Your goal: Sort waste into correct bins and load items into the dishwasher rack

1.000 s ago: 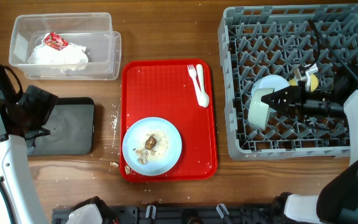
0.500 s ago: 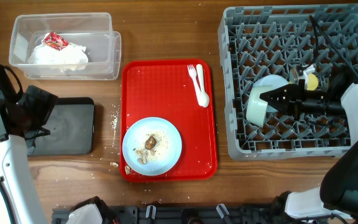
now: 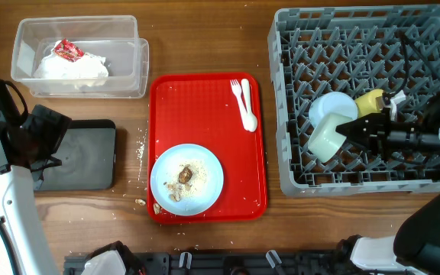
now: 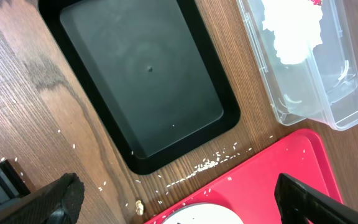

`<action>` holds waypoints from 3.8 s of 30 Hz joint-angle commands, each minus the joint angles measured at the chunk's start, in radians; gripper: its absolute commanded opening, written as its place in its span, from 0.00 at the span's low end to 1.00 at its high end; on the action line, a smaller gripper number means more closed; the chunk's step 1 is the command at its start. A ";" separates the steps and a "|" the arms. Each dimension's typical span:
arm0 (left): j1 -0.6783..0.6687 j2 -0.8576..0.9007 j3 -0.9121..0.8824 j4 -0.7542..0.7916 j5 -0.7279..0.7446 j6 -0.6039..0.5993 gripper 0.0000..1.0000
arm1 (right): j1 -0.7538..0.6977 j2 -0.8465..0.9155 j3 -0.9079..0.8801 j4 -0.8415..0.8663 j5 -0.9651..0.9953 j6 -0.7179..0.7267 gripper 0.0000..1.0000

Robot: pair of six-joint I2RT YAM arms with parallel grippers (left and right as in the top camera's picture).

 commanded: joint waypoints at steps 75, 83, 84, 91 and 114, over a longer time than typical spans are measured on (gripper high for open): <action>0.007 -0.007 0.000 0.000 -0.003 -0.013 1.00 | 0.525 -0.090 0.207 0.539 0.561 0.557 0.12; 0.007 -0.007 0.000 0.000 -0.003 -0.013 1.00 | 0.834 -0.089 0.207 0.575 0.693 0.559 0.50; 0.007 -0.007 0.000 0.000 -0.003 -0.013 1.00 | 0.878 -0.089 0.207 0.580 0.716 0.561 0.55; 0.007 -0.007 0.000 0.000 -0.003 -0.013 1.00 | 1.115 -0.068 0.207 0.574 0.808 0.594 0.68; 0.007 -0.007 0.000 0.000 -0.003 -0.013 1.00 | 1.239 -0.090 0.207 0.458 1.017 0.691 1.00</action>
